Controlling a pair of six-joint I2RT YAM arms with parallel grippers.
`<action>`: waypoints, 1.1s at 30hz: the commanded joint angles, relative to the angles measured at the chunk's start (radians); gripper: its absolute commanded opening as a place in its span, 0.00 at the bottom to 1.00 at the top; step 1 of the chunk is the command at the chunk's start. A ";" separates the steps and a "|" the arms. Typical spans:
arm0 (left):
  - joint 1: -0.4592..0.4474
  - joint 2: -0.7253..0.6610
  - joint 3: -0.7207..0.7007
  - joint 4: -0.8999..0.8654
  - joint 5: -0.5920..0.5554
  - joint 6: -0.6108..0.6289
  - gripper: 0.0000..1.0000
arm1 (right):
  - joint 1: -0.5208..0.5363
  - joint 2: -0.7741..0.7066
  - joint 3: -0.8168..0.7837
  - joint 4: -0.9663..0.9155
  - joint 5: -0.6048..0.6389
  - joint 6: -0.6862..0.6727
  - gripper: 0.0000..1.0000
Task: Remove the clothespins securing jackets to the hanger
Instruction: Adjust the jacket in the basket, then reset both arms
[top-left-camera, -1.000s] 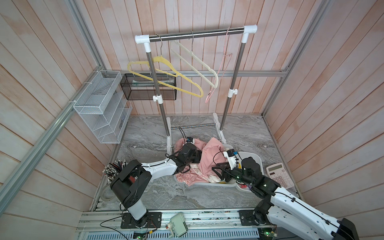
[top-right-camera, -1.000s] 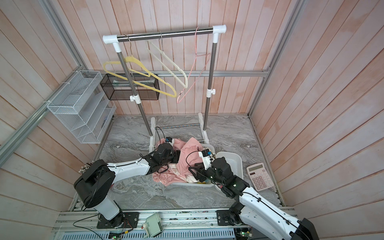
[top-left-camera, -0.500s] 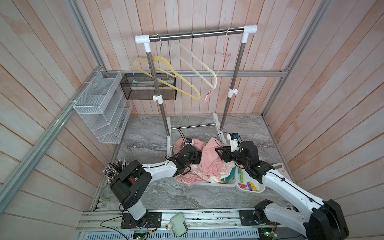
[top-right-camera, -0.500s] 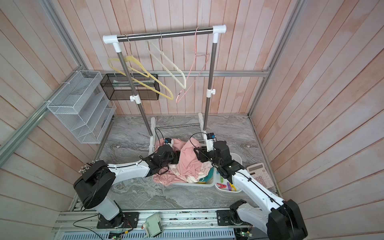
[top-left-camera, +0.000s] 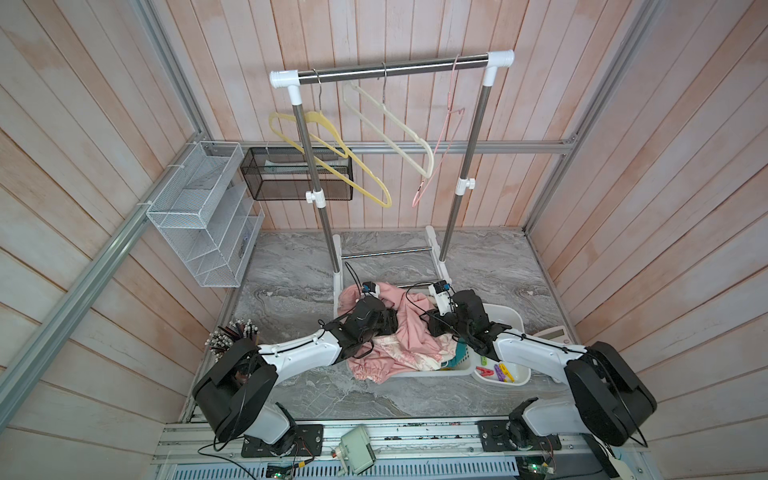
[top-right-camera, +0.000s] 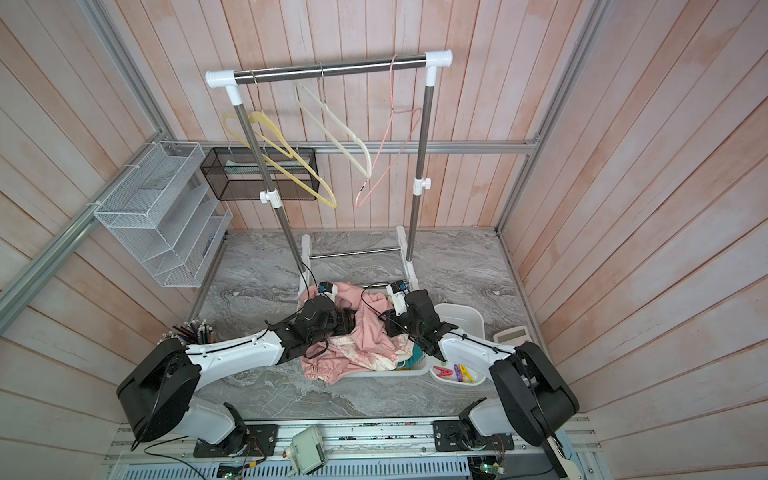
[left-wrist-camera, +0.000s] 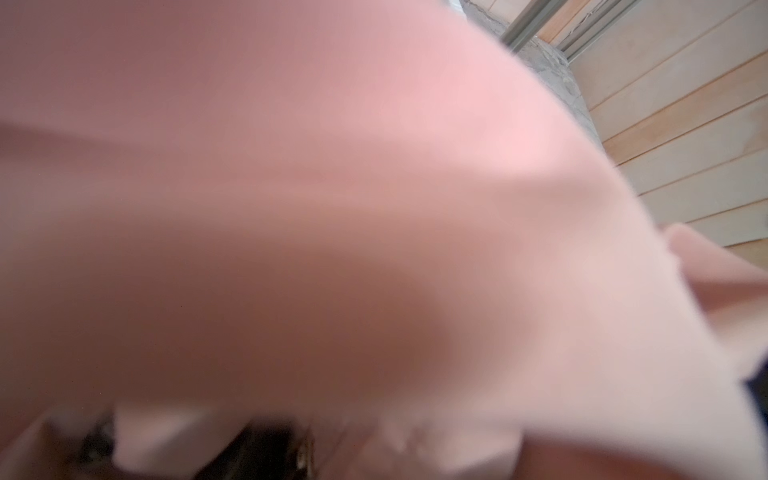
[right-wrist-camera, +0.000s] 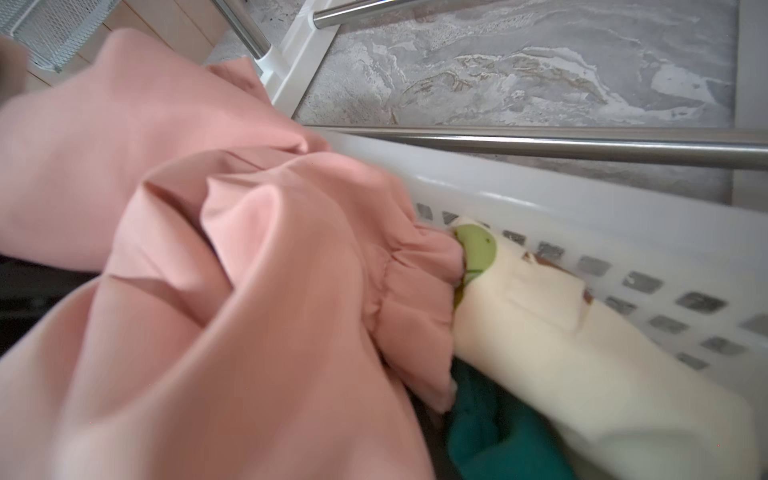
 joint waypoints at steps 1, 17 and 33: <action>-0.011 -0.082 -0.024 -0.133 0.027 -0.007 0.76 | 0.001 0.101 0.003 -0.235 0.066 -0.015 0.31; -0.008 -0.484 0.035 -0.281 -0.143 0.165 1.00 | -0.023 -0.335 0.051 -0.186 0.220 -0.133 0.76; 0.166 -0.688 -0.045 -0.377 -0.443 0.311 1.00 | -0.523 -0.584 -0.174 0.160 0.177 -0.209 0.82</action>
